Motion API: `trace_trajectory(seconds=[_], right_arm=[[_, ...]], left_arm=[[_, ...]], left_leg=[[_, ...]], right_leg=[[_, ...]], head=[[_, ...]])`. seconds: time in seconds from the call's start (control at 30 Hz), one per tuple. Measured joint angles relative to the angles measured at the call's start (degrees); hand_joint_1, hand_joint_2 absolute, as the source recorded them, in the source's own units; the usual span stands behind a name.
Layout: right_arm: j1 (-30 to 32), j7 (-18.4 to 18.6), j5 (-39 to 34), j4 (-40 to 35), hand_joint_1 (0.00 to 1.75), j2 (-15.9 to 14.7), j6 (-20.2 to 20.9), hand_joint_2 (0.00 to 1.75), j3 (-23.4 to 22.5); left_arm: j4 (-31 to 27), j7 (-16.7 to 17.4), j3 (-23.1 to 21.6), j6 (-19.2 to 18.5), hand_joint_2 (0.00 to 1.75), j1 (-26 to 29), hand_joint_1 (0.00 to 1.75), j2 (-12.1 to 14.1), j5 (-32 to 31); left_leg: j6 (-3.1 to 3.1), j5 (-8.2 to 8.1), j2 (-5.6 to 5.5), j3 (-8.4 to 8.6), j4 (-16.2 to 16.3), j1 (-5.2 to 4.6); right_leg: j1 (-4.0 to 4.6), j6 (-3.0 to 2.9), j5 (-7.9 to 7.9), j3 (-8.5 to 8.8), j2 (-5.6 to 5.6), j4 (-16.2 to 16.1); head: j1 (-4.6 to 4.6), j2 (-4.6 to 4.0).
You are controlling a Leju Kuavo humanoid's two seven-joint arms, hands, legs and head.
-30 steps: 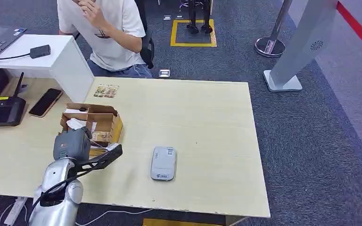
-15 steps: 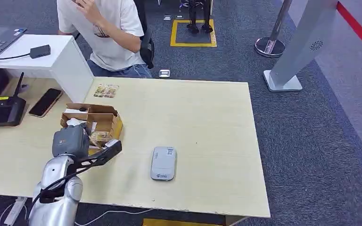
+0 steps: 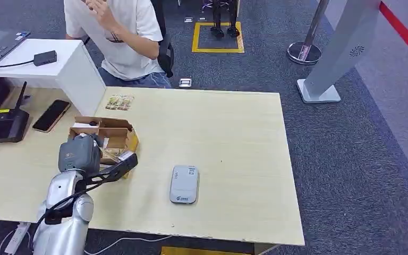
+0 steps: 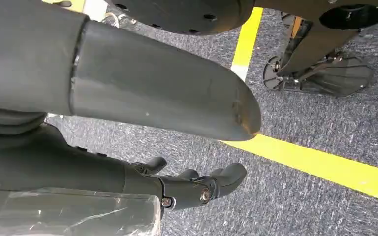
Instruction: Pass the card to the sensor for recognition and then transmit it.
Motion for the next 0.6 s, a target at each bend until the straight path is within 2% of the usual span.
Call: trace_trajectory(seconds=[0.6], right_arm=[[-0.2,0.0,0.9,0.1,0.0,0.0,0.0,0.0,0.0]], left_arm=[[0.0,0.7,0.0,-0.3,1.75,-1.0,1.75,-1.1,0.0]], left_leg=[[0.0,0.0,0.0,0.0,0.0,0.0]], right_leg=[[0.0,0.0,0.0,0.0,0.0,0.0]], head=[[0.0,0.0]])
